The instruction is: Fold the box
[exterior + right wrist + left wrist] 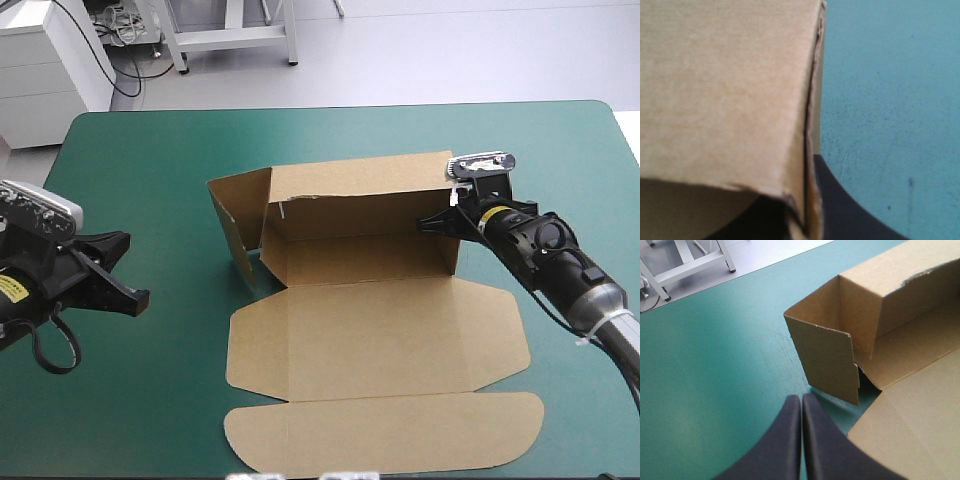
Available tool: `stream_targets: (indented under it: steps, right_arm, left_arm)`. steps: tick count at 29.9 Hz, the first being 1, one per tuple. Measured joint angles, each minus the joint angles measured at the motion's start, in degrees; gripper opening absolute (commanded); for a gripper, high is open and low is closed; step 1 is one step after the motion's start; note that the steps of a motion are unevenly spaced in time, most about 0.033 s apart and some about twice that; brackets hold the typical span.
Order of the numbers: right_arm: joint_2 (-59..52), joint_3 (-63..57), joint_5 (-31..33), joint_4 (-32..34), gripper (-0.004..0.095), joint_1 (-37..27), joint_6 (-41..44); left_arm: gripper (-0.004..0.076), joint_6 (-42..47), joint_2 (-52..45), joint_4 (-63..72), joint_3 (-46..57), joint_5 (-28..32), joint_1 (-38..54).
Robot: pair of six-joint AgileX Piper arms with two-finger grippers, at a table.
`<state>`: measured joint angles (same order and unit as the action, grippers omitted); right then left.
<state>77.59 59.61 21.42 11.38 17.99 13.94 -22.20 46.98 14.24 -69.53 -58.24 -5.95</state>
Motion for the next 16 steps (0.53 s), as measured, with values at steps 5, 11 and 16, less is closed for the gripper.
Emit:
stream_targets:
  steps: [5,11,16]
  right_arm:
    - [-1.2,3.9,8.9,-5.0,-0.0021,0.0,-5.4]
    - [-1.2,7.9,21.0,-6.6,-0.0021,0.0,-7.2]
    - [-0.7,10.1,26.0,-8.0,-0.0022,0.0,-8.0]
  left_arm:
    - [-0.0008,-0.1,0.2,0.0,0.3,3.5,0.0]
    - [-0.0008,-0.1,0.2,-1.2,0.3,8.2,0.0]
    - [-0.0008,-0.1,0.2,-2.0,0.3,9.0,0.0]
